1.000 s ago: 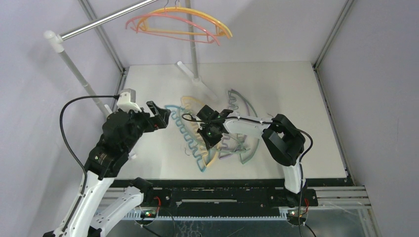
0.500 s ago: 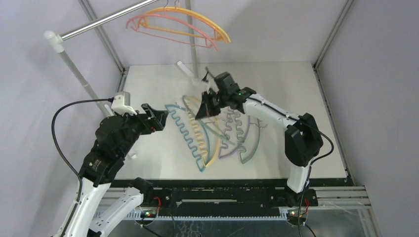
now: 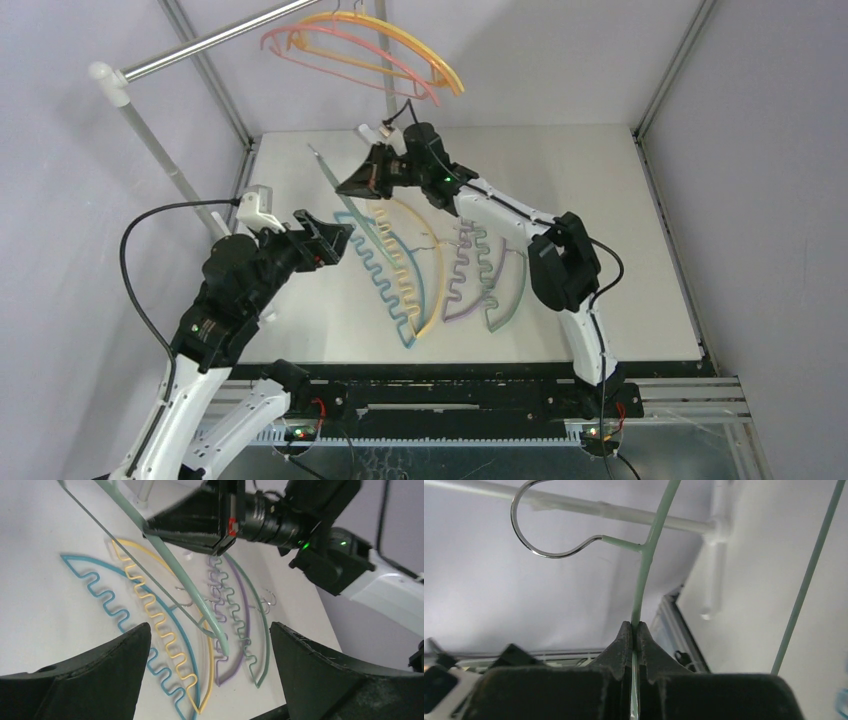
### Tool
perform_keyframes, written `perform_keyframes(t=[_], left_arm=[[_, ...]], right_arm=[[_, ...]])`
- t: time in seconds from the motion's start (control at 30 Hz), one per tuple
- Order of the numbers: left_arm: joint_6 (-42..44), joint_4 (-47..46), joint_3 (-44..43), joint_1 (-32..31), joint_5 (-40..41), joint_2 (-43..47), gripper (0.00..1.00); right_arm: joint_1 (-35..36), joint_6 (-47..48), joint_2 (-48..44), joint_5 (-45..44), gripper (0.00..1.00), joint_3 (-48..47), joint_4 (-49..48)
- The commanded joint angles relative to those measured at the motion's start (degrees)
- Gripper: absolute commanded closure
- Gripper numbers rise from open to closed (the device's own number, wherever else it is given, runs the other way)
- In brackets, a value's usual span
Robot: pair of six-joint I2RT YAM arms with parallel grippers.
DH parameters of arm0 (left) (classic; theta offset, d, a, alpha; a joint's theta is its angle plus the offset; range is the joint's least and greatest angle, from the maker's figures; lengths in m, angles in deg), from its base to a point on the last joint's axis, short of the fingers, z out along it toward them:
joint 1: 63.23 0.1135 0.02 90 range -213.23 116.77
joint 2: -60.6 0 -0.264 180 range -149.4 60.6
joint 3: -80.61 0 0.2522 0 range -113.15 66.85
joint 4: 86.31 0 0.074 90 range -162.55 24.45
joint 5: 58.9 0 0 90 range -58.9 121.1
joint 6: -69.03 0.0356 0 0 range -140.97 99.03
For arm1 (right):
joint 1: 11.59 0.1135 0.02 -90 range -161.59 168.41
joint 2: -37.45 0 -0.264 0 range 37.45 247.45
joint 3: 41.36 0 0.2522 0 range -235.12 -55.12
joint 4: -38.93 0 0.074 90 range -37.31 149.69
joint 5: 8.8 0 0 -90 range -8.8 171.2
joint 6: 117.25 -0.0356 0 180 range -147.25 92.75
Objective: Organize the hangers
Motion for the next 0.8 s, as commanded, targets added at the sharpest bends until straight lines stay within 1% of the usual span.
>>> perform_keyframes(t=[0.0,0.1,0.3,0.47,0.57,0.63,0.77], left_arm=[[-1.3,-3.7,3.3,-0.5,0.3,-0.5,0.07],[-1.7,-4.1,5.6,-0.7,1.4,-1.0,0.08],[-2.7,-5.2,8.9,-1.4,6.3,-1.9,0.09],[-3.1,-6.7,7.9,-1.5,9.2,-3.9,0.1],[-3.0,-7.3,7.5,-1.5,10.2,-5.5,0.14],[-3.0,-7.7,7.9,-1.6,10.7,-6.7,0.23],[-3.9,-9.7,9.6,-1.7,10.4,-8.9,0.57]], right_arm=[[3.6,-6.0,-1.1,0.5,1.0,-9.5,-7.6],[4.4,-6.8,-0.9,1.0,1.0,-11.6,-6.9],[5.7,-6.0,-3.3,1.2,1.0,-11.2,-5.5],[7.2,-4.1,-4.9,0.7,1.0,-10.6,-3.7],[7.7,-4.5,-5.6,0.7,1.0,-9.9,-3.6],[7.9,-4.9,-5.9,0.8,1.0,-9.8,-3.7],[8.2,-5.1,-6.2,1.3,1.0,-9.7,-3.8]])
